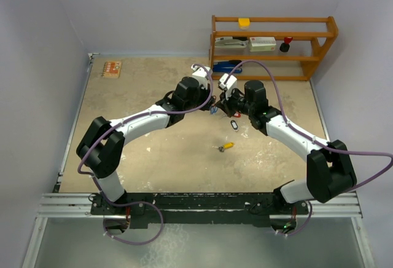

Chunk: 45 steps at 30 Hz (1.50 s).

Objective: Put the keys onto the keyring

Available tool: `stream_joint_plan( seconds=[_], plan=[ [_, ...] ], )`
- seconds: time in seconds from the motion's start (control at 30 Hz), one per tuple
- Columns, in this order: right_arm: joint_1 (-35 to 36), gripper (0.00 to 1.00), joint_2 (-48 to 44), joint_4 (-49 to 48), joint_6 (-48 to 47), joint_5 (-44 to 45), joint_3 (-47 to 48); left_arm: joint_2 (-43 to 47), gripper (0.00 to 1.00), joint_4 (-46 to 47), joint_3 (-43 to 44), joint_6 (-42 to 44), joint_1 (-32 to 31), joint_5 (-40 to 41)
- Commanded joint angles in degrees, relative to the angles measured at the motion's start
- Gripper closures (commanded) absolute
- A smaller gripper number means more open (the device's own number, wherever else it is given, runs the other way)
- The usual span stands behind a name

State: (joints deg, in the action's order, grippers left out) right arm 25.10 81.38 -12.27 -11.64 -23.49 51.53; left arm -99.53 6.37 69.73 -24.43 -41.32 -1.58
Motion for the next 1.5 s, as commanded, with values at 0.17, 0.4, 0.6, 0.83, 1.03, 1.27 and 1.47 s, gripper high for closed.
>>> stream_joint_plan(
  seconds=[0.17,0.4,0.6,0.83,1.03,1.27,1.47],
  plan=[
    [0.0,1.0,-0.2,-1.3,-1.3,-1.6,1.7,0.2,1.0,3.6,1.2,-0.2,-0.3,-1.6],
    [0.0,1.0,-0.8,-1.4,-1.1,-2.2,1.2,0.2,1.0,4.0,1.2,-1.4,-0.3,0.0],
    [0.0,1.0,-0.8,-1.0,-1.0,-3.5,0.8,0.1,1.0,4.6,1.0,-2.5,-0.3,1.0],
    [0.1,1.0,-0.9,-0.7,-0.2,-4.6,0.8,0.3,1.0,5.5,0.7,-3.8,-0.3,2.7],
    [0.0,0.7,-1.6,-0.8,1.6,-3.8,-1.3,1.0,1.0,6.6,-0.4,-5.3,-0.3,5.5],
    [0.0,0.25,-8.1,-3.0,7.2,5.0,-6.1,3.0,1.0,7.9,-2.5,-6.8,0.3,8.7],
    [0.0,0.12,-13.4,-2.6,17.7,23.5,-10.0,4.3,1.0,9.1,-4.4,-7.5,1.3,8.9]
  ],
)
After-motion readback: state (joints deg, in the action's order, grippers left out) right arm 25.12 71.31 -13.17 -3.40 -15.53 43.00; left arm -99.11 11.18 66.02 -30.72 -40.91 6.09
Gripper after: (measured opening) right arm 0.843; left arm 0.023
